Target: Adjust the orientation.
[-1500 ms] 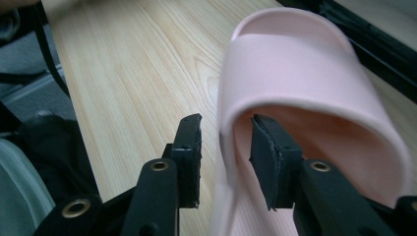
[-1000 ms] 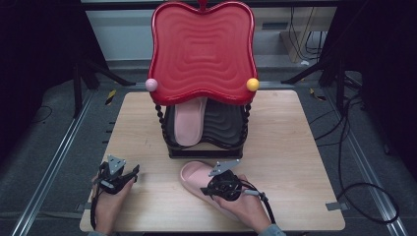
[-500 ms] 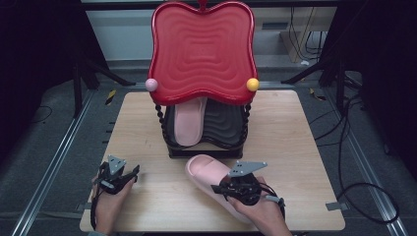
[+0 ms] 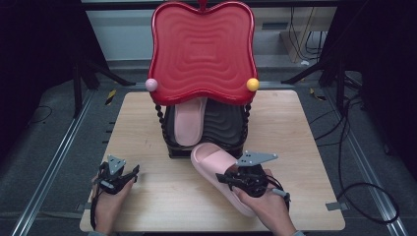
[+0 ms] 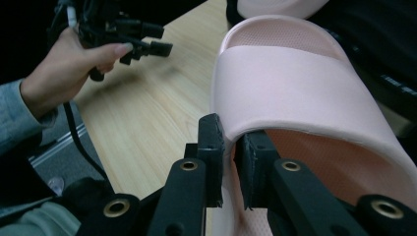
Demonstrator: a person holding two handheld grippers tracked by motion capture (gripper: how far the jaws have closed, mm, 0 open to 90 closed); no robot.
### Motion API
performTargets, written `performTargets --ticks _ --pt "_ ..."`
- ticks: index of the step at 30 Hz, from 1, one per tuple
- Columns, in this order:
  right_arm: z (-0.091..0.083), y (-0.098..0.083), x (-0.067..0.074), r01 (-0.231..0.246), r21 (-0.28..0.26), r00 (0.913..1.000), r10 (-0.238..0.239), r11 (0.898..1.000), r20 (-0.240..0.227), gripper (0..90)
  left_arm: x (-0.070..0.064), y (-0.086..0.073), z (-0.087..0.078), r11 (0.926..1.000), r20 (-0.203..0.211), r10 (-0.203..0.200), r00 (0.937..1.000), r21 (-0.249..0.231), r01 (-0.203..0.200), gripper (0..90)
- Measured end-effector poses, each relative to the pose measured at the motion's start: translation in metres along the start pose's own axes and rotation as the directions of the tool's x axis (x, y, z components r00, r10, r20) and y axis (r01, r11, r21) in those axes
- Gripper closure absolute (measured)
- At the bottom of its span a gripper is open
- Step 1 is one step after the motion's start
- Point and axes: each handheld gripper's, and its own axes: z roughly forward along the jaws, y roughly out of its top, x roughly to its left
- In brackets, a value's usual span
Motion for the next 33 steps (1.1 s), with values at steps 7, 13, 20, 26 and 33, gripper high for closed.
performTargets --ticks 7,13,20,26,33 --pt "-0.009 0.007 -0.004 -0.027 -0.064 0.9981 0.03 0.998 0.053 81.5 0.0 0.0 0.0 1.0 0.0 0.002 1.0 0.001 -0.002 39.9" --pt "-0.005 0.017 -0.005 -0.051 -0.115 0.9908 0.065 0.992 0.119 81.6 0.0 0.0 0.0 1.0 0.002 0.004 1.0 0.001 -0.004 39.9" --pt "0.006 0.03 -0.008 -0.065 -0.144 0.9768 0.093 0.987 0.193 81.9 0.0 0.0 0.0 1.0 0.004 -0.001 1.0 0.001 0.001 39.9" --pt "0.014 0.037 -0.01 -0.065 -0.147 0.9688 0.098 0.987 0.228 82.2 0.0 0.0 0.0 1.0 0.007 -0.005 1.0 0.0 0.005 39.9" --pt "0.02 0.041 -0.011 -0.075 -0.152 0.9601 0.113 0.985 0.256 82.1 0.0 0.0 0.001 1.0 0.008 -0.006 1.0 0.0 0.006 39.9"
